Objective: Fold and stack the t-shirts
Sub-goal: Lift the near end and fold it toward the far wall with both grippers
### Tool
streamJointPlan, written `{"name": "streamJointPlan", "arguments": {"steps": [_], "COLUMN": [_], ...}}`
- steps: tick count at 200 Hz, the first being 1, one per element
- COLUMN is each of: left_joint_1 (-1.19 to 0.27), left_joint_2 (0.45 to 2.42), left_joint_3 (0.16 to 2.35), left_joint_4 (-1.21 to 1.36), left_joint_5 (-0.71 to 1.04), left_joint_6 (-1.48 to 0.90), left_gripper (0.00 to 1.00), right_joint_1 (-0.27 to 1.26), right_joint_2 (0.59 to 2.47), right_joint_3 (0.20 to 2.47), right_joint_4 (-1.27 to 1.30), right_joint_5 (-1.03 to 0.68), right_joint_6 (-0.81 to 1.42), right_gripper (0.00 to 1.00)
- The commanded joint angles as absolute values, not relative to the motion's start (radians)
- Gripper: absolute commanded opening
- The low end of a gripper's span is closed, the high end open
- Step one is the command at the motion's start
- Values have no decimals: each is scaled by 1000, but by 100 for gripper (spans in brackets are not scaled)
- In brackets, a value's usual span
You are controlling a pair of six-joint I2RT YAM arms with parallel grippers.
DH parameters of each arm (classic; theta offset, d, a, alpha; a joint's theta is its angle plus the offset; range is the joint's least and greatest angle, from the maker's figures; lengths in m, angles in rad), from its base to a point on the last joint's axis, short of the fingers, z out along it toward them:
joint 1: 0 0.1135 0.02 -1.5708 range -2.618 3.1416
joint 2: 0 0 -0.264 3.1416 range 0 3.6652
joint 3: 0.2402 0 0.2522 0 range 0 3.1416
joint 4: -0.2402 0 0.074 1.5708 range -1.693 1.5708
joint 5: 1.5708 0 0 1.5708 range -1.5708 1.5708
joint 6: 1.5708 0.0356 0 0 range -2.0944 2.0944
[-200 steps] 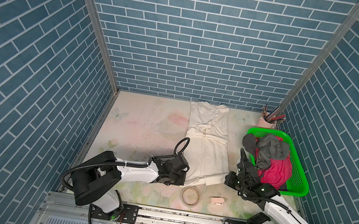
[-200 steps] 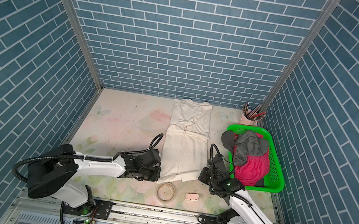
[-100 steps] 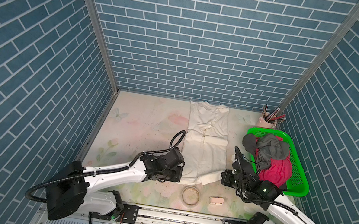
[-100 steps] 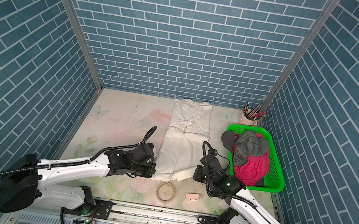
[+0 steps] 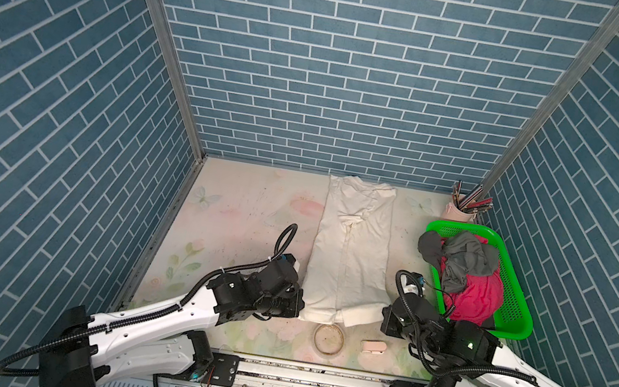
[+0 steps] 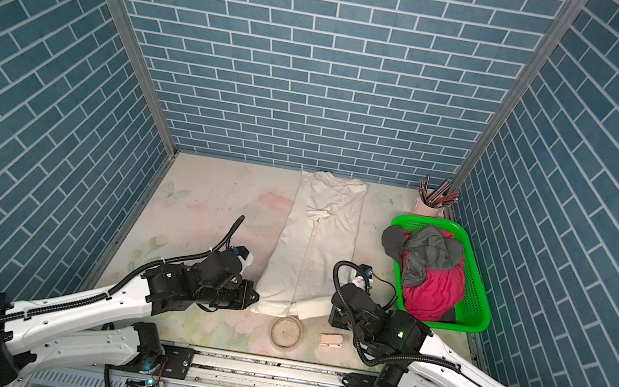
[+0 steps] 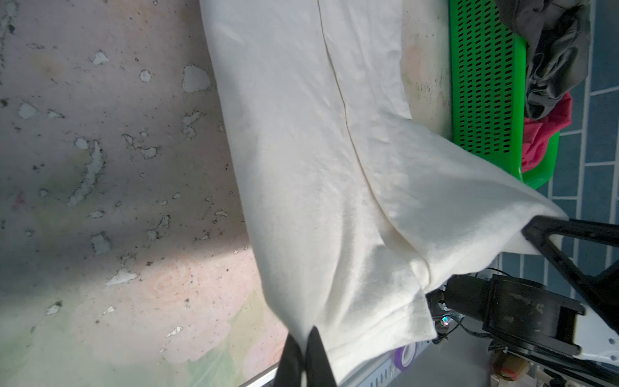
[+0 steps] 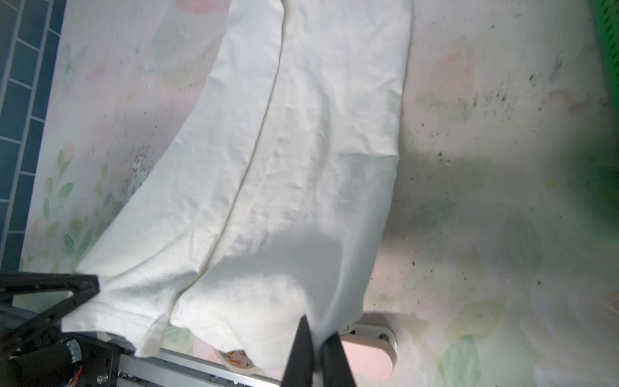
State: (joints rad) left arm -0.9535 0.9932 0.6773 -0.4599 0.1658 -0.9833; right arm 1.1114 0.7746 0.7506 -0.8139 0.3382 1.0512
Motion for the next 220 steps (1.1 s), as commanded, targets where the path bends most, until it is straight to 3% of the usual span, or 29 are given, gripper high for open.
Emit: {"name": "streamJointPlan", "arguments": {"steps": [1,25,83,220], "left_joint_1": [-942,-847,-666,-490], "left_joint_2": [999,1073,1260,1735], "left_joint_3": [723,735,876,1276], "left_joint_4": [-464,-415,-356,-398], "left_joint_5": [184,270,373,448], "left_joint_6": [-992,-937,-802,-619], "left_gripper": [0,0,0,0], "right_joint_1": [1116,1062,685,370], "right_joint_2": [769,781,871,1349], "right_joint_3": [774,782,761,964], "right_joint_4": [-876,-815,-579,-340], "right_joint_5": [453,453,141,-68], "right_joint_6": [1087,1009,732,497], "right_gripper": [0,0,0,0]}}
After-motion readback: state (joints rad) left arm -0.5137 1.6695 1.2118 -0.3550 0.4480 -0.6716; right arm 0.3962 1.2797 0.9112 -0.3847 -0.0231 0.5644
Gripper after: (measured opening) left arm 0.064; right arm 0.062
